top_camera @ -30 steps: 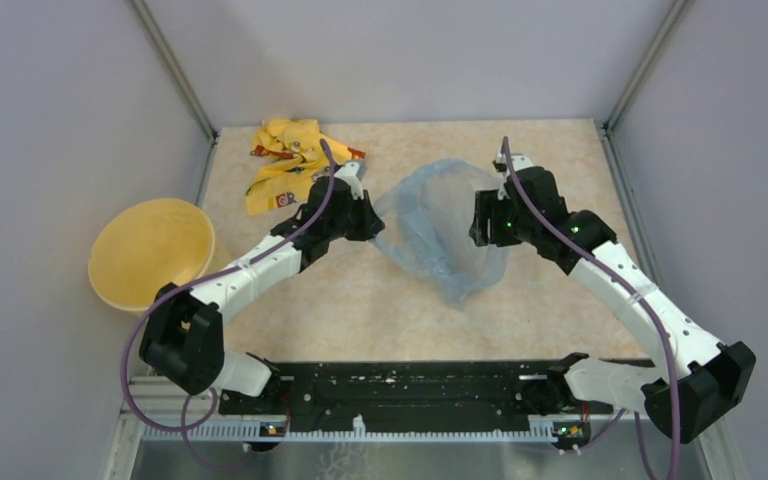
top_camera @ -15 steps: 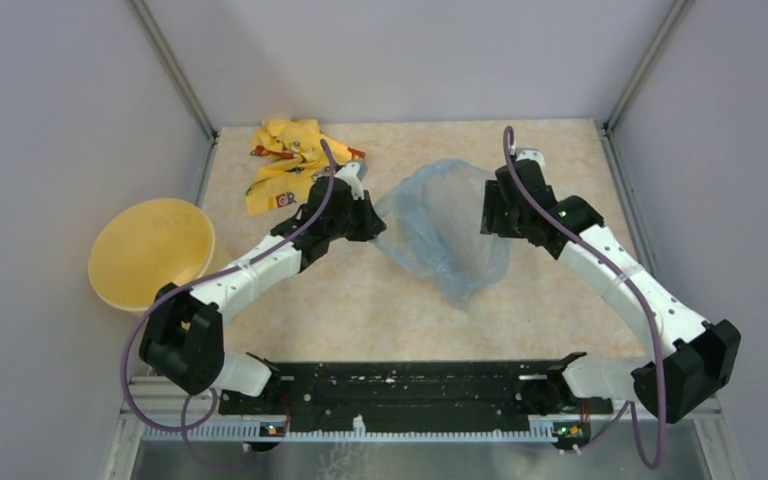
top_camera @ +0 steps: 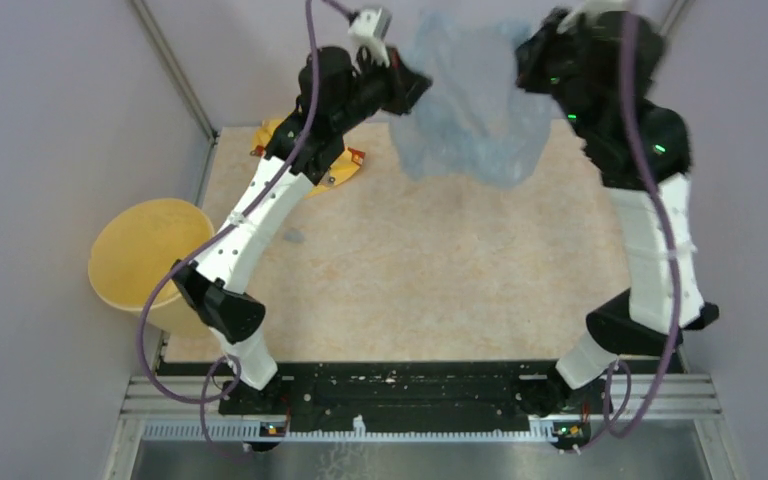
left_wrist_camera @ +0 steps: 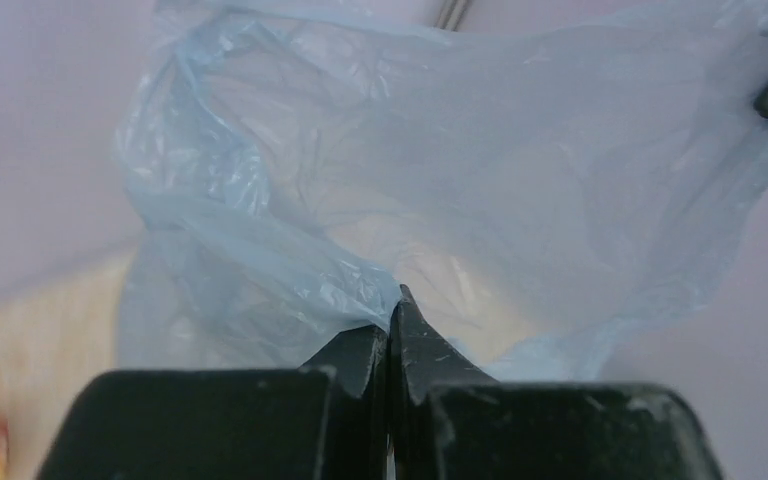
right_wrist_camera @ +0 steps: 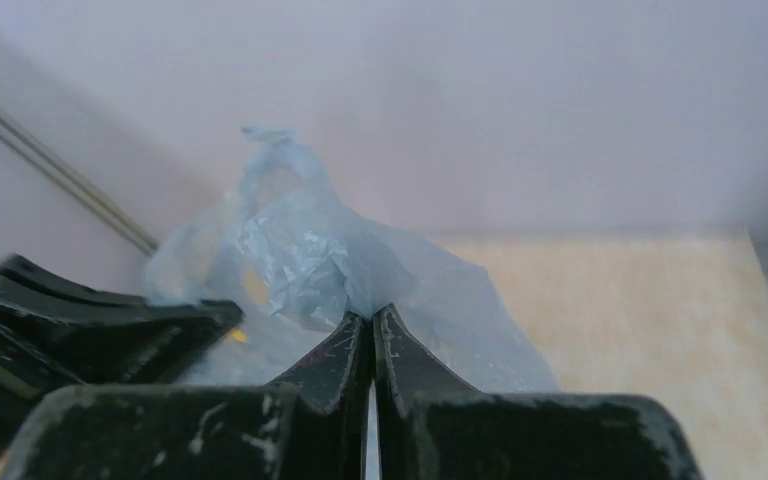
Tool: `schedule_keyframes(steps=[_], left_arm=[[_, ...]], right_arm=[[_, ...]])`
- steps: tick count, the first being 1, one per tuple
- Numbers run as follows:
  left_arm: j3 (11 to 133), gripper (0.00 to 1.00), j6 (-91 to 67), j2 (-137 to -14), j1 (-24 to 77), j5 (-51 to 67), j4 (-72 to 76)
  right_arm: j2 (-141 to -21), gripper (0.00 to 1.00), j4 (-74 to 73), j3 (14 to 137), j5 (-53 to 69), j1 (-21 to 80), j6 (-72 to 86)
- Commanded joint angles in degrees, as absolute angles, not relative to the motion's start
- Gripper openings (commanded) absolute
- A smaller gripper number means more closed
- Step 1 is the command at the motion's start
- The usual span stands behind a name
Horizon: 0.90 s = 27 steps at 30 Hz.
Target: Put the trash bags into the trash bin
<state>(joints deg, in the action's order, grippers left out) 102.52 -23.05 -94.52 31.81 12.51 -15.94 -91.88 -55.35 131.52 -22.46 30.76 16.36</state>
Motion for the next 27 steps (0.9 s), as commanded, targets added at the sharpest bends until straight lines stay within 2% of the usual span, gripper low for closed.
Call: schedule_keyframes(steps=[1,2,4,5,7,9,11,13,15,17,21,22,24,27], left_arm=[[140.0,0.0,-10.62,-97.54,41.7,9.74,-14.94],[134.83,0.0,-8.93,-95.63,42.35,7.26,-13.43],[116.08,0.0,-6.49,-91.36,42.36,1.31,-9.49],[106.26,0.0,-6.32,-90.88,42.01,-2.65,-8.89],[94.2,0.0,-11.14,-93.3,40.11,-2.75,-13.97],[85.69,0.0,-15.5,-93.95,39.63,0.99,-18.85],[75.98,0.0,-15.87,-89.21,40.0,4.12,-15.36],[72.22,0.0,-15.48,-82.11,40.07,4.65,-12.87],[76.49,0.0,-15.26,-76.39,40.2,4.99,-13.71],[89.09,0.0,-13.88,-74.15,40.99,5.93,-14.89],[114.51,0.0,-11.35,-78.5,42.84,6.31,-15.13],[117.12,0.0,-11.15,-79.22,42.93,6.36,-14.15],[117.15,0.0,-10.29,-79.55,42.98,4.83,-12.08],[107.43,0.0,-8.76,-78.98,42.98,-1.68,-11.57]], right_arm=[[-81.91,0.0,-41.52,144.1,-14.07,31.46,8.47],[-76.67,0.0,-35.02,131.81,-12.76,31.46,8.07],[-68.49,0.0,-26.03,109.66,-12.93,31.46,8.82],[-67.78,0.0,-24.71,99.92,-13.4,31.44,9.84],[-70.0,0.0,-23.43,82.2,-10.95,31.46,13.45],[-73.07,0.0,-23.51,70.19,-6.02,32.25,18.01],[-70.03,0.0,-21.13,62.41,-7.05,34.53,20.2],[-65.17,0.0,-23.38,64.91,-7.76,34.79,20.1],[-63.35,0.0,-29.19,78.67,-8.14,34.88,18.07],[-64.83,0.0,-33.92,97.23,-8.14,34.87,15.05],[-71.99,0.0,-37.32,131.96,-9.02,34.85,11.21],[-72.4,0.0,-36.5,134.7,-8.81,34.88,11.17],[-70.44,0.0,-32.4,130.2,-7.22,34.84,11.94],[-65.87,0.0,-25.48,109.93,-7.66,34.88,14.0]])
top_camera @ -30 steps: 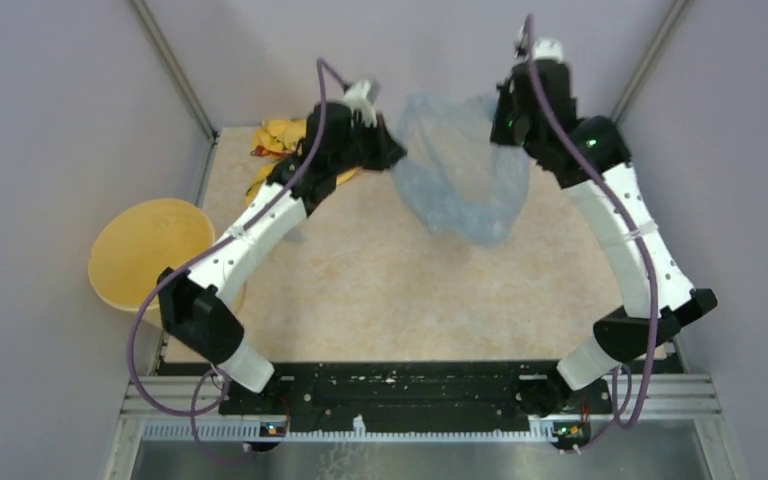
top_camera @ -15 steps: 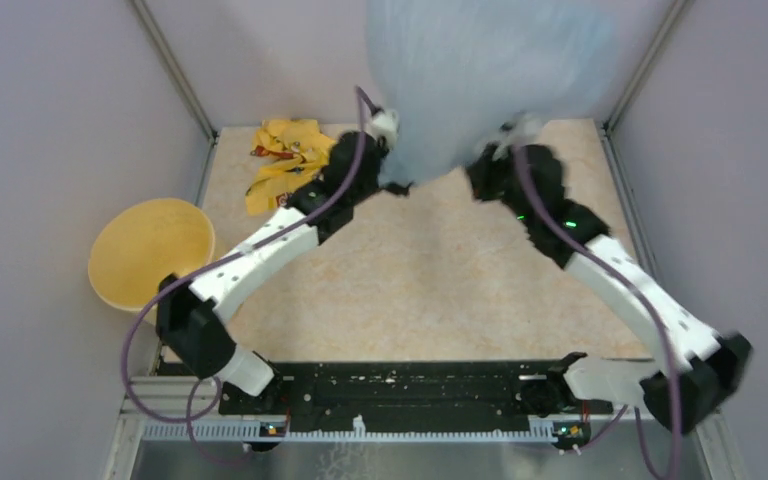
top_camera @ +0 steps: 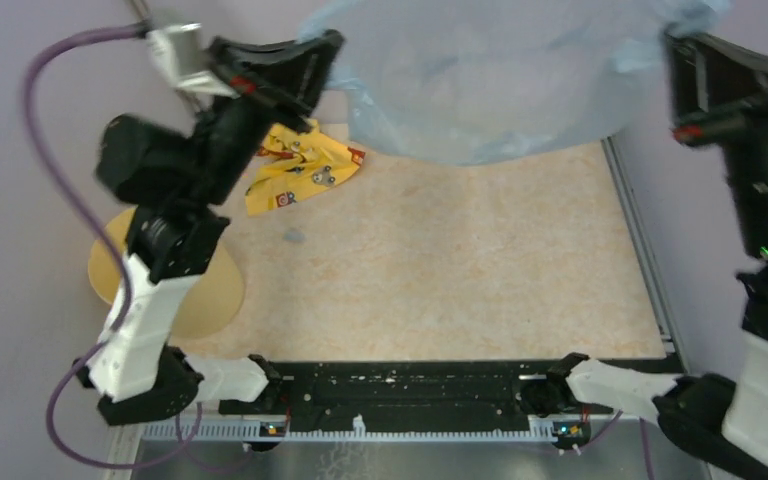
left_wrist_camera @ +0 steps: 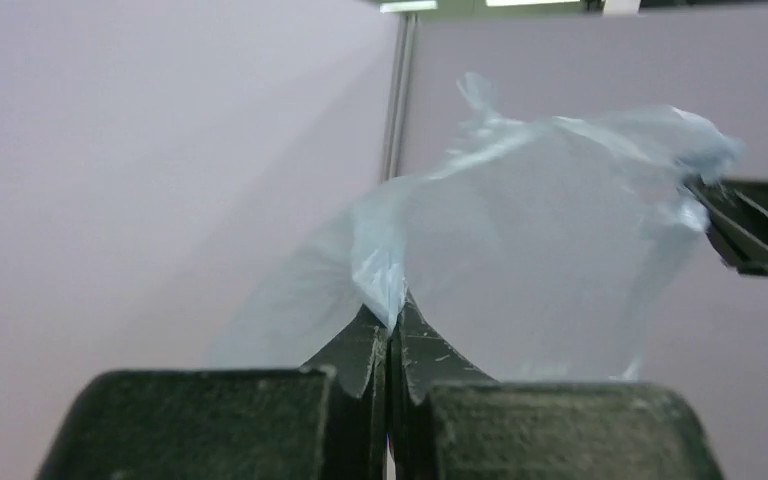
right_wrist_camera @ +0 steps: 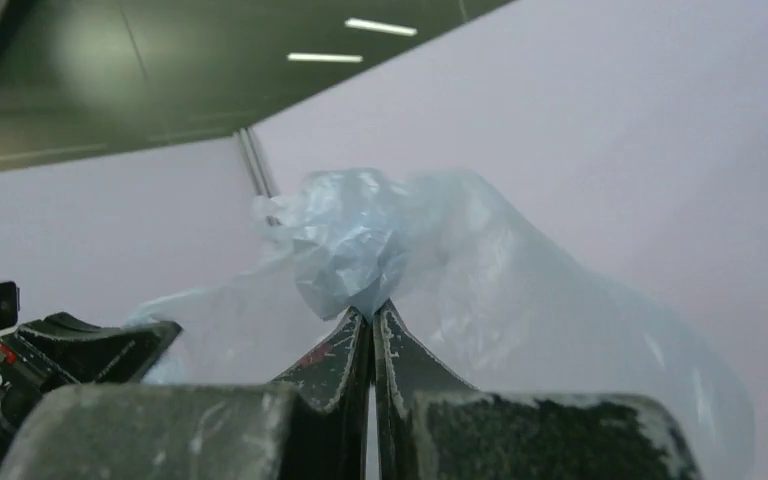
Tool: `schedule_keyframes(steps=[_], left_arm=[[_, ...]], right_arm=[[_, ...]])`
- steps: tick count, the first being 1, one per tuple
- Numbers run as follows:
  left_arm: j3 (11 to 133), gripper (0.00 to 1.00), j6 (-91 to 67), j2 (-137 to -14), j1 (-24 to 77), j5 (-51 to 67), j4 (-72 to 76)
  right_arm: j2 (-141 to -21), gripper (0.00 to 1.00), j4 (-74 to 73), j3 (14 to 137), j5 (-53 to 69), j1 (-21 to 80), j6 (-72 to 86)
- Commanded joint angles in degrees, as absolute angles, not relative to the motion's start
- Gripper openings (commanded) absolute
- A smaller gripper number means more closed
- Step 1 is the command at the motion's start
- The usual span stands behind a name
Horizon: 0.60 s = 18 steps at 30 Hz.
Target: Put the trash bags into the trash bin
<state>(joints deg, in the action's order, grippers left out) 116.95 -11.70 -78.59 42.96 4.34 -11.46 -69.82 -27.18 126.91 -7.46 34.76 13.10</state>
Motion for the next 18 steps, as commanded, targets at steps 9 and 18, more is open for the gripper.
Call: schedule_keyframes(steps=[9,18], left_arm=[[68.56,0.0,-18.86,-81.25,40.43,-2.32,-14.74],[70.26,0.0,-16.06,-70.11,40.49,-0.3,-14.1]], right_arm=[[-63.01,0.0,-16.19,55.15,-6.62,34.88,25.75],[-61.87,0.0,-30.25,78.32,-8.1,34.88,19.18]])
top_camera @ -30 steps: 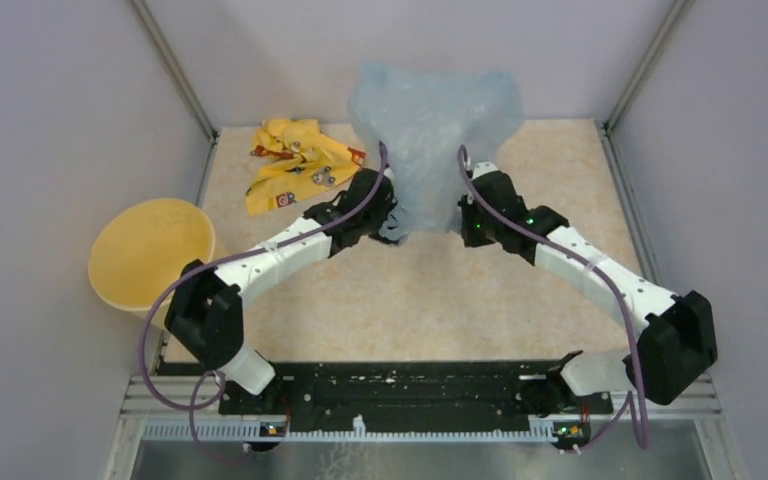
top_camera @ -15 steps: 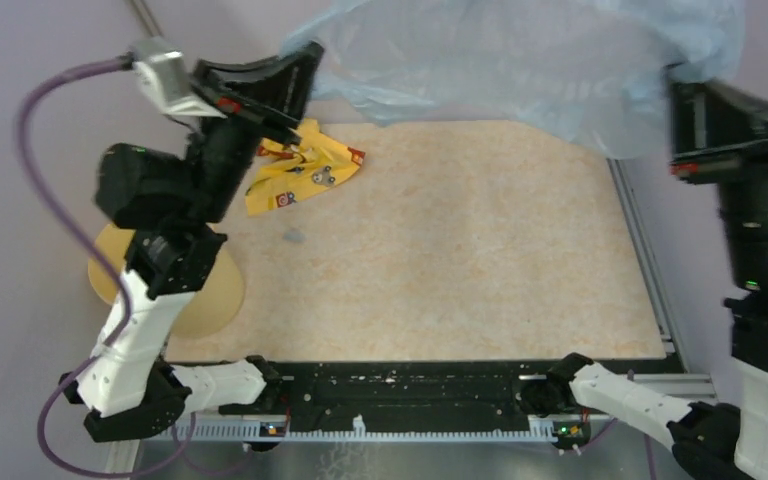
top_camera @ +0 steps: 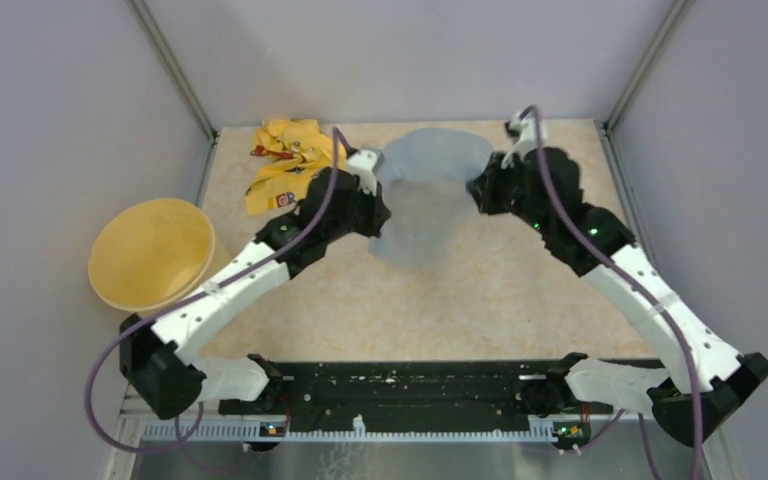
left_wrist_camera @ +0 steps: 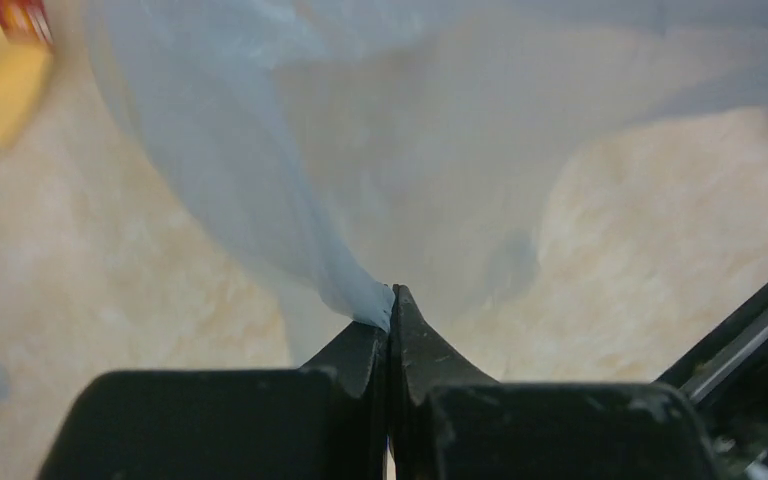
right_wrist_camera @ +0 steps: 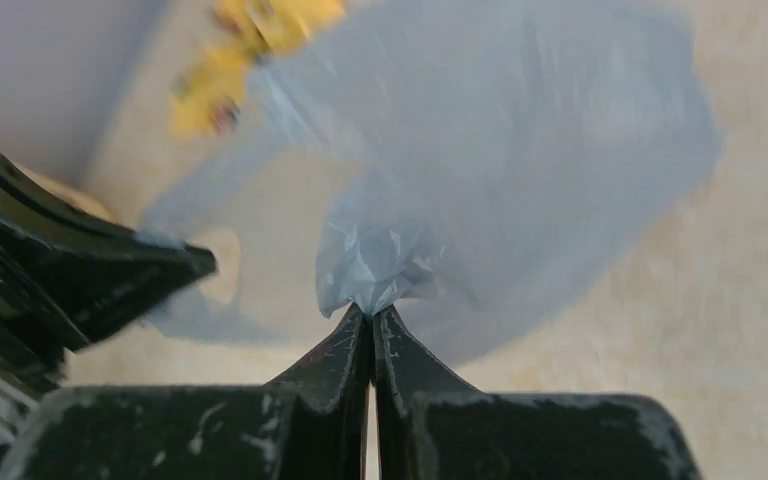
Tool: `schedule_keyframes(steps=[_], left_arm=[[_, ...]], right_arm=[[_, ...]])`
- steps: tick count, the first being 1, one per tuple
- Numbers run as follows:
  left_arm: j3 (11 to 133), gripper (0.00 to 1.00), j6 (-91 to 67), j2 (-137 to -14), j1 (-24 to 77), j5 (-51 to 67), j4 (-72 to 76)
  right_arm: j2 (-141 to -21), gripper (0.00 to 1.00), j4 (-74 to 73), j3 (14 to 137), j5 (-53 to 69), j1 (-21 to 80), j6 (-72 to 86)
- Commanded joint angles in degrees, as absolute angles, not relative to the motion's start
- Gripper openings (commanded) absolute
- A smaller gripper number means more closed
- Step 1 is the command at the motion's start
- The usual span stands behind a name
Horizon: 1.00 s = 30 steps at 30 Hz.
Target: Put the trash bags into the trash bin
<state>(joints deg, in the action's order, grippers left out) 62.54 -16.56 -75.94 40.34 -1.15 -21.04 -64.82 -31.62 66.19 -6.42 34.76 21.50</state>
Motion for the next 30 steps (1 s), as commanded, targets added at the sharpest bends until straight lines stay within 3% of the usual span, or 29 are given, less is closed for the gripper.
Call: schedule_keyframes(steps=[1,7,12,16,22,30], left_arm=[[70.79,0.0,-16.08,-69.98,40.5,-0.31,-14.09],[74.09,0.0,-16.19,-71.34,40.43,-3.17,-16.43],[75.04,0.0,-16.82,-71.88,40.45,-3.48,-16.77],[75.68,0.0,-17.29,-71.94,40.43,-2.35,-16.78],[75.93,0.0,-18.05,-71.81,40.48,-0.66,-17.22],[74.17,0.0,-19.15,-70.64,40.45,1.32,-16.36]], right_arm=[[-62.41,0.0,-30.77,79.2,-8.38,34.87,18.9],[-64.5,0.01,-33.91,80.27,-9.37,34.89,18.74],[-63.84,0.38,-36.53,80.79,-8.88,34.88,19.4],[-64.32,0.57,-41.54,83.18,-11.23,34.86,21.72],[-62.61,0.67,-44.47,82.92,-10.45,34.87,28.53],[-61.66,0.67,-38.85,78.84,-8.59,34.85,35.98]])
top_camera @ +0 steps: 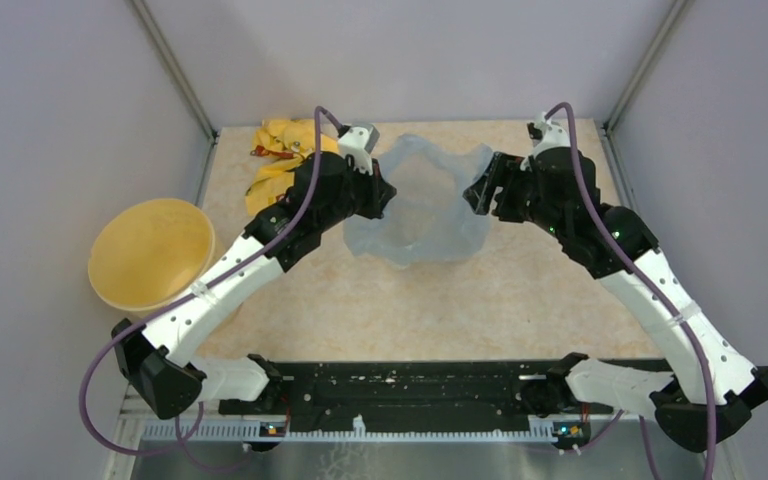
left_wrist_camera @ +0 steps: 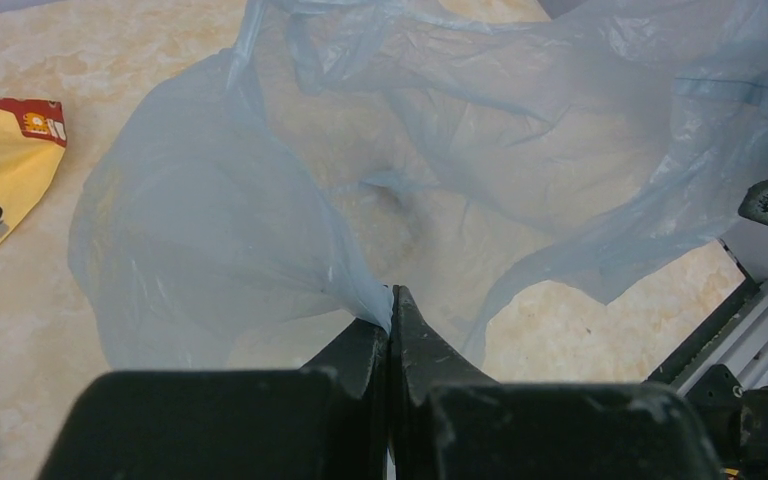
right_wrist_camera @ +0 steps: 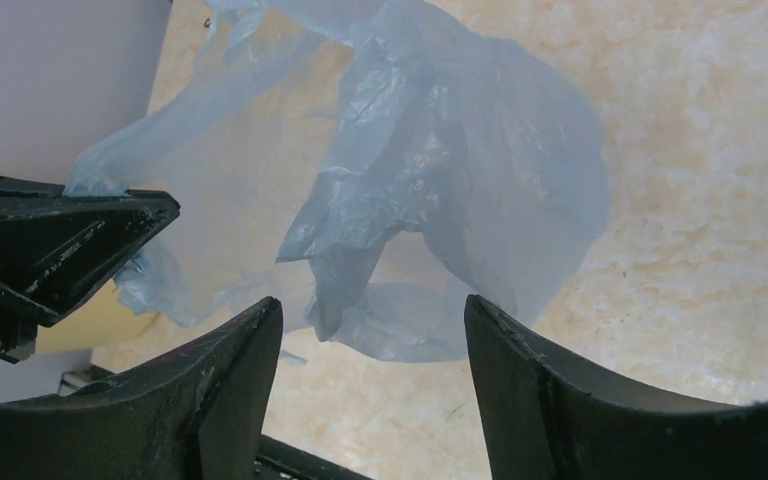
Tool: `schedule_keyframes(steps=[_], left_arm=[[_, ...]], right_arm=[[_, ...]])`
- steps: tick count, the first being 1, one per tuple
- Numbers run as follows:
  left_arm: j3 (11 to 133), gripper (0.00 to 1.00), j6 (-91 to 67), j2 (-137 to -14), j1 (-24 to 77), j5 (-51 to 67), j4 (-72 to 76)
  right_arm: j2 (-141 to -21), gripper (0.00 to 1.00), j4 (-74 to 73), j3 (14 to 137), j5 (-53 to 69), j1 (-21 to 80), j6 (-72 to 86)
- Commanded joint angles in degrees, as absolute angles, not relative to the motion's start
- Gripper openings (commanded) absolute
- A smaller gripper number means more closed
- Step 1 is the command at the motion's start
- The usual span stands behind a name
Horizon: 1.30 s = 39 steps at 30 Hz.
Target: Put the trash bags into the trash bin
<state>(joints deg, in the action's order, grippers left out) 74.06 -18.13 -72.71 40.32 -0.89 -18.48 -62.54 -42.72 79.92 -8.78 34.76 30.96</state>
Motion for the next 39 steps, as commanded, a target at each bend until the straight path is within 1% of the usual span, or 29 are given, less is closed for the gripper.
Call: schedule_keyframes(steps=[1,5,12,19,20,22,24,25,27,29,34,35,39], left_arm=[[73.99,0.0,-19.23,-70.44,40.43,1.47,-16.41],[73.33,0.0,-19.54,-69.7,40.43,1.71,-16.4],[72.65,0.0,-19.6,-68.29,40.43,1.09,-16.77],[71.67,0.0,-19.59,-66.0,40.45,-3.06,-17.78],[71.49,0.0,-19.66,-65.66,40.43,-3.99,-18.0],[71.21,0.01,-19.92,-65.17,40.48,-6.28,-18.6],[71.2,0.05,-20.02,-64.89,40.43,-8.21,-19.06],[71.38,0.1,-20.08,-64.79,40.43,-9.0,-19.38],[71.9,0.15,-19.92,-64.76,40.48,-10.1,-19.96],[72.7,0.23,-19.63,-64.6,40.45,-11.0,-20.69],[74.96,0.65,-19.21,-63.67,40.43,-14.57,-23.74],[75.27,0.71,-19.37,-63.33,40.43,-15.8,-24.46],[76.55,0.86,-19.97,-61.62,40.43,-23.38,-29.21]], right_arm=[[-61.62,0.67,-37.49,78.39,-8.57,34.84,36.92],[-62.42,0.66,-32.41,77.4,-8.82,34.89,40.45],[-65.55,0.55,-27.57,77.31,-10.6,34.86,43.74],[-68.03,0.51,-30.17,80.14,-17.83,34.76,40.46],[-67.93,0.45,-30.09,80.66,-18.52,34.74,39.6],[-68.1,0.3,-30.08,82.06,-19.08,34.7,37.53],[-68.23,0.11,-29.96,84.08,-19.26,34.71,34.77],[-68.5,0.02,-30.61,85.43,-19.71,34.72,33.47],[-69.05,0.0,-31.48,87.95,-20.27,34.69,30.44],[-69.66,0.0,-31.21,90.08,-18.86,34.59,27.04],[-72.47,0.0,-31.24,95.39,-11.61,34.63,22.32],[-72.8,0.0,-31.24,96.1,-10.93,34.63,21.52],[-74.32,0.0,-33.01,99.62,-10.44,34.62,18.79]])
